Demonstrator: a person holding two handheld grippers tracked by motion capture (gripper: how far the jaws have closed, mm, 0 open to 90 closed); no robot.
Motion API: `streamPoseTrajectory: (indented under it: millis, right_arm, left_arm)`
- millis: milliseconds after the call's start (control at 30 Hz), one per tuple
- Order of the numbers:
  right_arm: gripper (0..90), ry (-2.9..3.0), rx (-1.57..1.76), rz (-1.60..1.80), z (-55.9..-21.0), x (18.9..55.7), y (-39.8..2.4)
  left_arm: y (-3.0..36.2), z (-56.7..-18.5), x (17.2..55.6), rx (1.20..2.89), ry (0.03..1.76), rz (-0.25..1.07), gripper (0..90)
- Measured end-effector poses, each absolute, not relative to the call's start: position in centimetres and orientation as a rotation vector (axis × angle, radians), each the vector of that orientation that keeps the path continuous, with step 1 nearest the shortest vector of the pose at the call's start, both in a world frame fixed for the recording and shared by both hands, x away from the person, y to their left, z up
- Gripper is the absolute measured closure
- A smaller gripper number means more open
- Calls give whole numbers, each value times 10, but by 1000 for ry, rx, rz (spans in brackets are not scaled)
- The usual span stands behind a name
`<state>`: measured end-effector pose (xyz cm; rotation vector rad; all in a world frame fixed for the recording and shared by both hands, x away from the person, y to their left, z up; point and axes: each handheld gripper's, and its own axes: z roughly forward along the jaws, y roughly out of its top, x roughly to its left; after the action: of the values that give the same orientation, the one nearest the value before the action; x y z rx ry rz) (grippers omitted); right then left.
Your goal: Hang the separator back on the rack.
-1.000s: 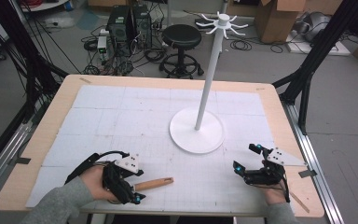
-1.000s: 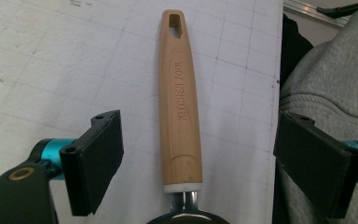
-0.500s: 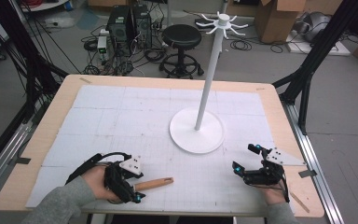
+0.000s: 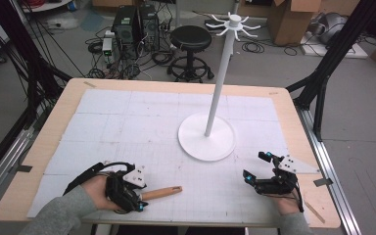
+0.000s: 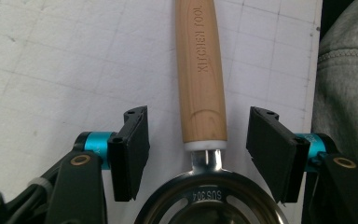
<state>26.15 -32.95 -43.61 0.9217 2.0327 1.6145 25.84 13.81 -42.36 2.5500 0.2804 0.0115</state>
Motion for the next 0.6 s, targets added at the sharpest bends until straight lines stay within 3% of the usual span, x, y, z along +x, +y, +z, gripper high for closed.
streamPoseTrajectory:
  millis: [600]
  right_arm:
    - [48,2016,920,1616,-435,261,-331]
  left_arm:
    - [140,-422,256,2575,266,46,517]
